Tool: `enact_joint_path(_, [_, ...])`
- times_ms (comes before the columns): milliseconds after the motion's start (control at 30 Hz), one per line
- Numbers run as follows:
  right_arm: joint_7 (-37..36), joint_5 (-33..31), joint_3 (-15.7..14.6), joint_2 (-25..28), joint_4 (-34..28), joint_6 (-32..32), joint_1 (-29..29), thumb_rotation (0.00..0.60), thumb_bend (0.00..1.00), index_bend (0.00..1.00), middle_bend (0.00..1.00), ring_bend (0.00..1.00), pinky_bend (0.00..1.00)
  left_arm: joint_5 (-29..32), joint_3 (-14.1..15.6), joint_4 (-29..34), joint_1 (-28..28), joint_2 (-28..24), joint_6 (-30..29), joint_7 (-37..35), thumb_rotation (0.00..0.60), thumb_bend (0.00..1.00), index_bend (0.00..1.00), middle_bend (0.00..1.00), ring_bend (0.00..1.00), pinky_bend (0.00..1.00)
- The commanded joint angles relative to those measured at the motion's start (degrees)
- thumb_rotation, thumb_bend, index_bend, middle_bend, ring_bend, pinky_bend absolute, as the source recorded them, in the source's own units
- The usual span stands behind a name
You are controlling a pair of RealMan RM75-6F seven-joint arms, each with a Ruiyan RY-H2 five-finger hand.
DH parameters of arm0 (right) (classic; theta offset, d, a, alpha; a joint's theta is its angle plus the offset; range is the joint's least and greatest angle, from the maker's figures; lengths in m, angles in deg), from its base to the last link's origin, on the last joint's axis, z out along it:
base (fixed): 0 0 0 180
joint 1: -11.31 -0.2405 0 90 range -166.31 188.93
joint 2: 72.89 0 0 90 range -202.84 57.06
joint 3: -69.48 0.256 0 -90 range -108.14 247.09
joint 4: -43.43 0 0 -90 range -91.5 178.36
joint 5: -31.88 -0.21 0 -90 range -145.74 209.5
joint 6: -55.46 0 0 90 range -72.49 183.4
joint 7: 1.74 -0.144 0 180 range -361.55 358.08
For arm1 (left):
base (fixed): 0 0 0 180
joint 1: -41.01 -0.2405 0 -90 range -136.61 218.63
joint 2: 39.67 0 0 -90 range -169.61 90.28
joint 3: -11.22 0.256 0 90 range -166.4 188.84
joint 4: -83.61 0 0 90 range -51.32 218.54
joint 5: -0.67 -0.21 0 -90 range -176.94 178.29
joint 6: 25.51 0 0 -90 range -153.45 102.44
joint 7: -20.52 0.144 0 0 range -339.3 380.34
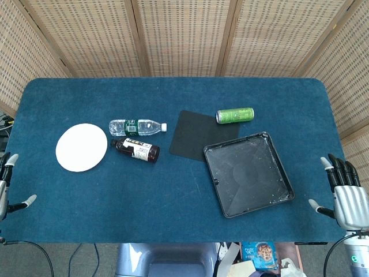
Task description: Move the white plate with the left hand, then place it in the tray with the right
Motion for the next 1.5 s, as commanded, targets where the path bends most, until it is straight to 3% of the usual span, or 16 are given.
enact_joint_path(33, [-0.4, 0.1, 0.0, 0.2, -0.1, 0.0, 0.1, 0.6, 0.0, 0.0, 0.0, 0.0, 0.0, -0.2, 0.0, -0.3, 0.1, 0.2, 0.2, -0.1, 0.6, 0.0, 0.0, 0.0, 0.0, 0.0])
enact_joint_path(200, [-0.8, -0.1, 0.0, 0.4, -0.3, 0.4, 0.0, 0.6, 0.0, 0.0, 0.0, 0.0, 0.0, -0.9, -0.9, -4.9, 2.2, 3.8, 2.0, -2.1, 0.6, 0.0, 0.0, 0.0, 0.0, 0.0])
enact_joint_path(433, [-0.8, 0.0, -0.1, 0.4, -0.4, 0.9, -0.1, 0.6, 0.0, 0.0, 0.0, 0.0, 0.0, 0.6, -3.2, -16.8, 8.3, 12.7, 10.2, -7.1, 0.6, 0.0, 0.01, 0.0, 0.0, 0.0])
enact_joint_path(567, [-0.8, -0.2, -0.2, 0.4, -0.4, 1.5, -0.3, 0.6, 0.0, 0.0, 0.0, 0.0, 0.0, 1.6, -4.7, -25.6, 11.9, 18.8, 14.2, -10.7, 0.6, 0.02, 0.23, 0.0, 0.0, 0.0])
enact_joint_path(667, [-0.7, -0.4, -0.1, 0.3, -0.4, 1.9, -0.4, 0.6, 0.0, 0.0, 0.0, 0.0, 0.0, 2.2, -5.2, -30.3, 13.5, 21.7, 16.2, -11.8, 0.6, 0.06, 0.29, 0.0, 0.0, 0.0])
enact_joint_path(1100, [-1.1, -1.3, -0.4, 0.1, 0.0, 4.3, -1.2, 0.6, 0.0, 0.0, 0.0, 0.0, 0.0, 4.7, -5.8, -44.9, 17.1, 31.0, 22.1, -14.6, 0.6, 0.14, 0.37, 0.0, 0.0, 0.0])
enact_joint_path(1500, [-1.5, -1.4, -0.6, 0.1, 0.0, 4.7, -1.3, 0.6, 0.0, 0.0, 0.0, 0.0, 0.0, 5.9, -6.8, -53.2, 18.5, 35.9, 24.1, -18.2, 0.6, 0.15, 0.39, 0.0, 0.0, 0.0])
